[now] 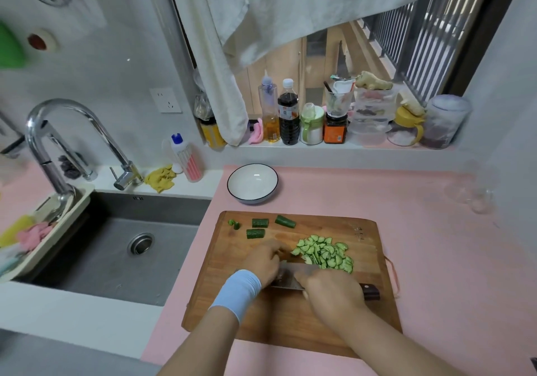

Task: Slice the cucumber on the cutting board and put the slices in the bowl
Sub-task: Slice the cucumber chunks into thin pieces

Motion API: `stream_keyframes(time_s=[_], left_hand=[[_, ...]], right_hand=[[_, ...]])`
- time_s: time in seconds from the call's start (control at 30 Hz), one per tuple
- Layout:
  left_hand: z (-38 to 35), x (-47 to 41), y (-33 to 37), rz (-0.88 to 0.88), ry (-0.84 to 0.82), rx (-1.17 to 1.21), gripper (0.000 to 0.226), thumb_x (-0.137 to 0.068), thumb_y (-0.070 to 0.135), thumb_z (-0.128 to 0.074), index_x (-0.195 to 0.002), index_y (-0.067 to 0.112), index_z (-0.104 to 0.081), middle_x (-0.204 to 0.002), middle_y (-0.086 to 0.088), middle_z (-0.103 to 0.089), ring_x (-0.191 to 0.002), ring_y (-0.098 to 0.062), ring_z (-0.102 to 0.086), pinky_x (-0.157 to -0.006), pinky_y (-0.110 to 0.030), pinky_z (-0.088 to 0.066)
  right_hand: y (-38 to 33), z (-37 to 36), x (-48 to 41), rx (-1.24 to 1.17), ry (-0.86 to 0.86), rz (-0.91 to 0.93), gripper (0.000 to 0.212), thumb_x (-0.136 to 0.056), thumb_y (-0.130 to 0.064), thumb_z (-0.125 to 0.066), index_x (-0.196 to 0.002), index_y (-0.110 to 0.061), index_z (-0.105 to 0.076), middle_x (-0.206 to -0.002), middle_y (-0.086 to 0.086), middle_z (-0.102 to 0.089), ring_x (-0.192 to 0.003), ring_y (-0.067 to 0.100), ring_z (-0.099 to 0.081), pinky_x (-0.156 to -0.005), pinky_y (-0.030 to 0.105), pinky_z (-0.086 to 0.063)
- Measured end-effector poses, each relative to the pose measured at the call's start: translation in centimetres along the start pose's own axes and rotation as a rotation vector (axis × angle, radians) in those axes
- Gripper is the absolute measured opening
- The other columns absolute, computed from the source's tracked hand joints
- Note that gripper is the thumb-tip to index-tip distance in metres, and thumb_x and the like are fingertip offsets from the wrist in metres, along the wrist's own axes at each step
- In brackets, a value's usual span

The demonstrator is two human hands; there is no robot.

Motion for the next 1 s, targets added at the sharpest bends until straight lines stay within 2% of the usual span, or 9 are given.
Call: stream_keyframes(time_s=[0.13,0.3,0.43,0.5,0.6,0.67,0.73,0.87,1.0], left_hand=[[1.4,0.2,-1.7,0.155,0.04,-0.106,0.036,-0.084,0.002,-0.04,-0.083,0.026,-0.067,-0.101,0.006,-0.066,-0.092,-0.013,-0.058,-0.081,-0.021,-0.044],[1.4,-0.1,-1.8,0.147,-0.006,0.045,0.047,-0.09,0.0,-0.039,-0.104,0.033,-0.068,-0.119,0.01,-0.064,-0.105,-0.012,-0.055,-0.089,-0.016,-0.037],[6.5,1.3,-3.5,0.075,0.597,0.143,0.041,-0.084,-0.007,-0.042,-0.1,0.018,-0.07,-0.105,0.008,-0.063,-0.104,-0.018,-0.058,-0.09,-0.02,-0.039],[7.4,2.3,-6.3,0.203,0.729,0.211,0.035,-0.082,-0.004,-0.044,-0.097,0.016,-0.069,-0.105,0.001,-0.062,-0.103,-0.025,-0.058,-0.091,-0.027,-0.041],[5.1,2.0,-8.6,0.309,0.452,-0.006,0.028,-0.086,0.018,-0.055,-0.113,0.021,-0.061,-0.117,-0.005,-0.059,-0.106,-0.027,-0.056,-0.097,-0.032,-0.042],[2.1,1.6,-8.9,0.307,0.16,-0.118,0.049,-0.079,0.04,-0.07,-0.123,0.025,-0.054,-0.127,-0.001,-0.052,-0.114,-0.023,-0.053,-0.103,-0.029,-0.039],[-0.6,1.3,-8.8,0.273,0.01,-0.206,0.071,-0.072,0.047,-0.077,-0.133,0.023,-0.047,-0.133,-0.001,-0.042,-0.121,-0.022,-0.049,-0.104,-0.027,-0.037],[-2.1,-0.4,-7.8,0.274,0.039,-0.183,0.051,-0.081,0.026,-0.07,-0.128,0.017,-0.052,-0.134,-0.006,-0.04,-0.115,-0.024,-0.052,-0.102,-0.027,-0.04],[-3.4,-2.5,-6.0,0.275,-0.025,-0.139,0.046,-0.083,0.018,-0.07,-0.126,0.014,-0.055,-0.13,-0.005,-0.047,-0.112,-0.021,-0.056,-0.102,-0.026,-0.042]], right_hand=[[0.1,-0.5,-0.2,-0.023,-0.002,0.007,0.028,-0.098,-0.009,-0.047,-0.124,-0.019,-0.054,-0.101,0.006,-0.067,-0.088,0.03,-0.066,-0.061,0.033,-0.04],[-0.2,0.1,-0.4,-0.044,-0.004,0.013,0.024,-0.1,-0.012,-0.046,-0.12,-0.02,-0.056,-0.101,0.005,-0.067,-0.089,0.031,-0.065,-0.051,0.031,-0.032],[0.6,0.2,-0.4,-0.237,0.027,-0.151,0.027,-0.1,-0.024,-0.044,-0.118,-0.031,-0.063,-0.093,-0.005,-0.068,-0.082,0.021,-0.065,-0.052,0.028,-0.04],[1.1,-0.1,-0.7,-0.435,0.037,-0.263,0.031,-0.1,-0.028,-0.045,-0.121,-0.039,-0.066,-0.081,-0.01,-0.067,-0.068,0.01,-0.061,-0.048,0.026,-0.042],[1.2,-1.2,-1.3,-0.73,0.042,-0.416,0.029,-0.1,-0.028,-0.048,-0.117,-0.037,-0.07,-0.061,-0.008,-0.062,-0.046,0.005,-0.051,-0.041,0.021,-0.033],[1.1,-1.6,-1.6,-0.833,0.059,-0.477,0.025,-0.1,-0.027,-0.051,-0.108,-0.034,-0.074,-0.052,-0.007,-0.058,-0.041,0.006,-0.049,-0.04,0.022,-0.033],[0.9,-2.0,-1.7,-0.891,0.074,-0.521,0.024,-0.098,-0.026,-0.052,-0.094,-0.033,-0.074,-0.05,-0.007,-0.058,-0.041,0.006,-0.049,-0.041,0.024,-0.034],[1.0,-2.9,-1.3,-0.925,0.092,-0.584,0.024,-0.097,-0.026,-0.052,-0.081,-0.027,-0.07,-0.05,-0.007,-0.056,-0.044,0.008,-0.048,-0.046,0.027,-0.034],[1.0,-3.1,-0.2,-0.94,0.147,-0.617,0.029,-0.097,-0.026,-0.053,-0.072,-0.036,-0.063,-0.053,-0.009,-0.057,-0.047,0.009,-0.051,-0.05,0.028,-0.036]])
Point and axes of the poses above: each hand's wrist, its own x-axis away from the middle knuckle, its own z-axis out of the back of the hand, y = z × x, the point moved 5 cm from there along -x, towards the middle knuckle
